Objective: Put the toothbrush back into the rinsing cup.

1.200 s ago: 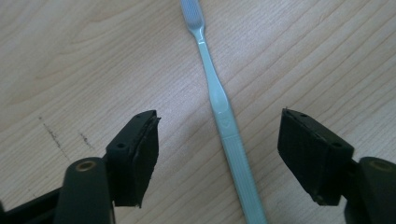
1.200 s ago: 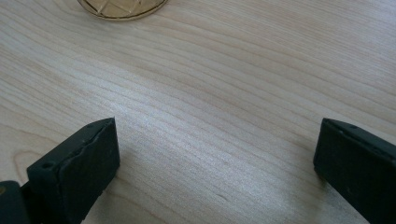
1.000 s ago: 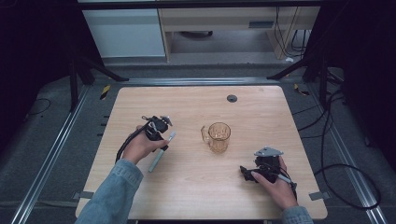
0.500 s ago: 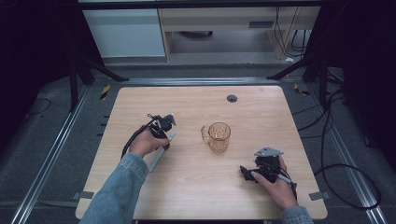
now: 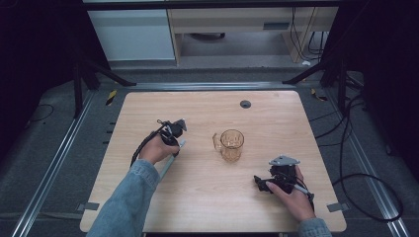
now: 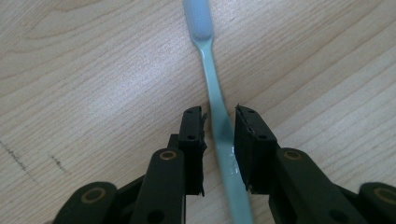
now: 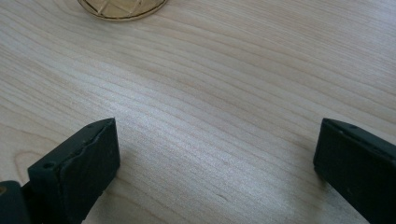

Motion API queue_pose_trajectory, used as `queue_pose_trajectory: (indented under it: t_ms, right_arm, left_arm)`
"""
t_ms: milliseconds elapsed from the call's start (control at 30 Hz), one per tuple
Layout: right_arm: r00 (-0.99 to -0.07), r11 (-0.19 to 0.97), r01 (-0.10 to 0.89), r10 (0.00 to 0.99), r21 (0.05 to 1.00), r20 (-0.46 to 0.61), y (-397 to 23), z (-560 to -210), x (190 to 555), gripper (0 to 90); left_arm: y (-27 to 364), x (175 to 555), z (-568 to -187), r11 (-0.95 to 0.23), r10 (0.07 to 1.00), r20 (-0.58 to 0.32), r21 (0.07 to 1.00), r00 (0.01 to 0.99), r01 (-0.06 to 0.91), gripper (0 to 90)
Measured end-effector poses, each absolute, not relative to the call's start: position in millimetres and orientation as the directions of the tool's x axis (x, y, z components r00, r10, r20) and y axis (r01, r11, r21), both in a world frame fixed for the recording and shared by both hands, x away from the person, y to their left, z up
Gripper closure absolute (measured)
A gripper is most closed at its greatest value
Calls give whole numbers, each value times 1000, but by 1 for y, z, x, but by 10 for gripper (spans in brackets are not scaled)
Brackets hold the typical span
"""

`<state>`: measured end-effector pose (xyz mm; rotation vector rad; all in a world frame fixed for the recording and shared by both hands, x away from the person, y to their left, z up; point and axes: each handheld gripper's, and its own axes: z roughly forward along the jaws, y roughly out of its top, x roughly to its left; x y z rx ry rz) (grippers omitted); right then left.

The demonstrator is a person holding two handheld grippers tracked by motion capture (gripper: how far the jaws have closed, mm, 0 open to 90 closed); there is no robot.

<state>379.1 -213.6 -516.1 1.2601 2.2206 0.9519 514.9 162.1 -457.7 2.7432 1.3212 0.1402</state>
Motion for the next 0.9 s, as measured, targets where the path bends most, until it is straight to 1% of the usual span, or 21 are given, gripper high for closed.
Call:
queue_pose_trajectory:
  t_ms: [167, 633, 900]
  right_arm:
    - [-506, 357, 580, 862, 732, -20, -214, -516, 379, 7]
    - [-506, 358, 579, 862, 732, -21, -214, -516, 379, 7]
    - [-506, 357, 580, 862, 732, -21, -214, -516, 379, 7]
  left_arm:
    - [161, 515, -460, -621, 783, 40, 118, 621, 775, 710]
    - [160, 516, -463, -622, 782, 24, 109, 623, 776, 735]
    - [160, 516, -463, -626, 778, 25, 113, 627, 772, 782]
